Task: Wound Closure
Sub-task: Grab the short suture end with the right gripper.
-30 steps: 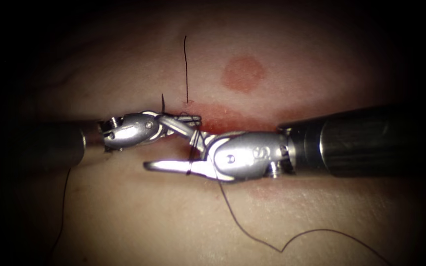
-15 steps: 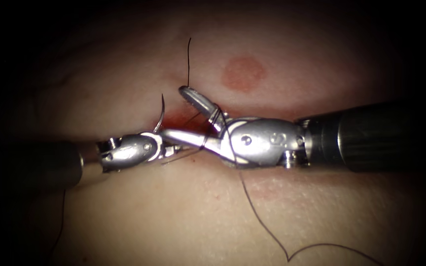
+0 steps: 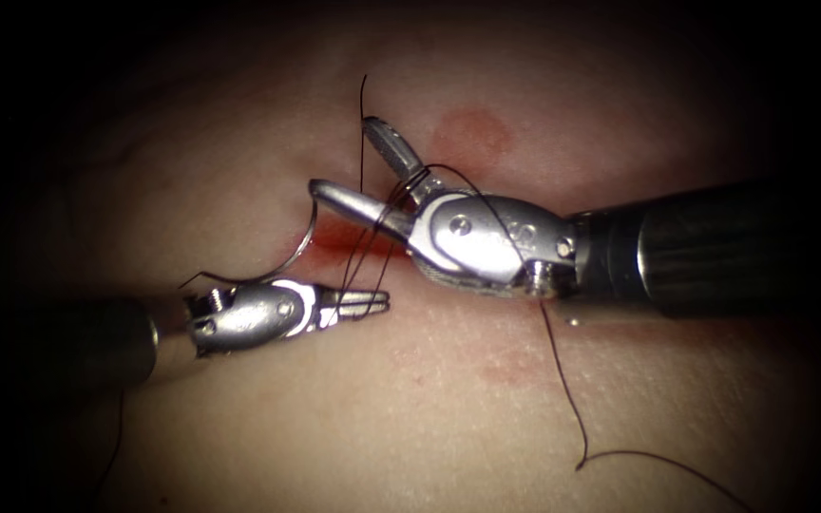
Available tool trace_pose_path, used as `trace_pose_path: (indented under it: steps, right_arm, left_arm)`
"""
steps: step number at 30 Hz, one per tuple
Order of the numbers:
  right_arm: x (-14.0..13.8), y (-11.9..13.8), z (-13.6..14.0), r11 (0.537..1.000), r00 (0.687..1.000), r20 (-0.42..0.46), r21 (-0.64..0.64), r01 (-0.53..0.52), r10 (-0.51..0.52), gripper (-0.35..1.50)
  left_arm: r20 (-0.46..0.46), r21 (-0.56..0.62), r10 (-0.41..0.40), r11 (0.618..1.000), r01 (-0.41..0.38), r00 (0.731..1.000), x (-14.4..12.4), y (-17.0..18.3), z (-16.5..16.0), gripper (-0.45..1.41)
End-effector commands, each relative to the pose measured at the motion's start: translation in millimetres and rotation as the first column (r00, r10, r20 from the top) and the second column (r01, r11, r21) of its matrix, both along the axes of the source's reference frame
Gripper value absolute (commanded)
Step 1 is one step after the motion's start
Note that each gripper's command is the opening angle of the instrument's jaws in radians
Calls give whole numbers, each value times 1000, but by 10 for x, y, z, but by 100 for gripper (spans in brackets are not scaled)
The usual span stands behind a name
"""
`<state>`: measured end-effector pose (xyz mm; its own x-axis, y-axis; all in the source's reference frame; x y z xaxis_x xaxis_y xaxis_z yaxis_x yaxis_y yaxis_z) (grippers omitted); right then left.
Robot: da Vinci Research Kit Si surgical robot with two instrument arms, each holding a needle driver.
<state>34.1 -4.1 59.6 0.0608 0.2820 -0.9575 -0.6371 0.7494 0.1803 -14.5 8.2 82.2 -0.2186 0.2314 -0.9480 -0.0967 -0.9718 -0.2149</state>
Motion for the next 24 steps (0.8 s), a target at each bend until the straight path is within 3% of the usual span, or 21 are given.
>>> trace_pose_path:
  steps: [1, 14, 24]
  right_arm:
    - [6, -2, 6, 1000, 1000, 22, 9, 4, -4, 143]
    - [2, 5, 43, 988, 979, 203, 150, -32, 1, 143]
    - [4, 33, 79, 975, 953, 303, 211, -65, -2, 141]
  left_arm:
    - [0, 4, 3, 1000, -3, 1000, -5, -2, 7, -35]
    - [7, 20, 2, 1000, -2, 1000, -7, 14, 4, -35]
    - [9, 33, -2, 999, 2, 1000, -9, 24, 7, -35]
